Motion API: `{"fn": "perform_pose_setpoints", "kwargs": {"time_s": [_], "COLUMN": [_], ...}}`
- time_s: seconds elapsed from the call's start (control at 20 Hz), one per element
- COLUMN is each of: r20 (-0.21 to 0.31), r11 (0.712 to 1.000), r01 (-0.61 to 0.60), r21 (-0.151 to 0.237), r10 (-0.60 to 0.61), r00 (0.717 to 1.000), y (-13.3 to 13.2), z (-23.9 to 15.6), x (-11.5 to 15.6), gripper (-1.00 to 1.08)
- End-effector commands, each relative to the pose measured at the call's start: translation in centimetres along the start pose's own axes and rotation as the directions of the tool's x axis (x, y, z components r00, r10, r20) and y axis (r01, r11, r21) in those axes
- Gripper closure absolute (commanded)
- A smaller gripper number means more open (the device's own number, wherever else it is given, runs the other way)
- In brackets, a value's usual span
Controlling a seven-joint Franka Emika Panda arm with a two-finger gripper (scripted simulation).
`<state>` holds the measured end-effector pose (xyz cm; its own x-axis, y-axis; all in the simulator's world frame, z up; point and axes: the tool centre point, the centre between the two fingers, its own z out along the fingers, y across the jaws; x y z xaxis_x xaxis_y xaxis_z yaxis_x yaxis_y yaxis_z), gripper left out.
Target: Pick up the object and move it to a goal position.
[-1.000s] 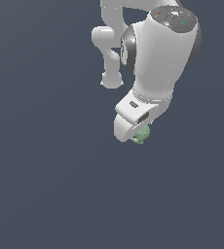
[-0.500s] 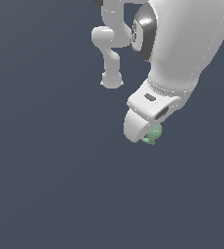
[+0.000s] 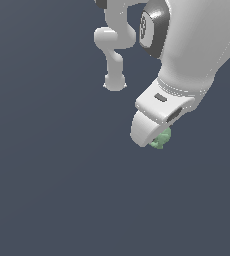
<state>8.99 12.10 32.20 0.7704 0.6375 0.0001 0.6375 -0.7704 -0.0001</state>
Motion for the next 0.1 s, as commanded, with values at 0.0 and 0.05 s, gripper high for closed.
{"fn": "perform_pose_setpoints", "kwargs": {"time_s": [0.0, 0.05], "r20": [0.0, 0.0], "r11": [1.0, 1.0], "r01": [0.0, 0.0], "r21": [0.0, 0.0], "r10": [0.0, 0.0], "r00": [1.0, 1.0], "y": [0.01, 0.01], "z": [-0.02, -0.01], "x": [0.04, 0.03], "gripper": [1.08, 1.08]}}
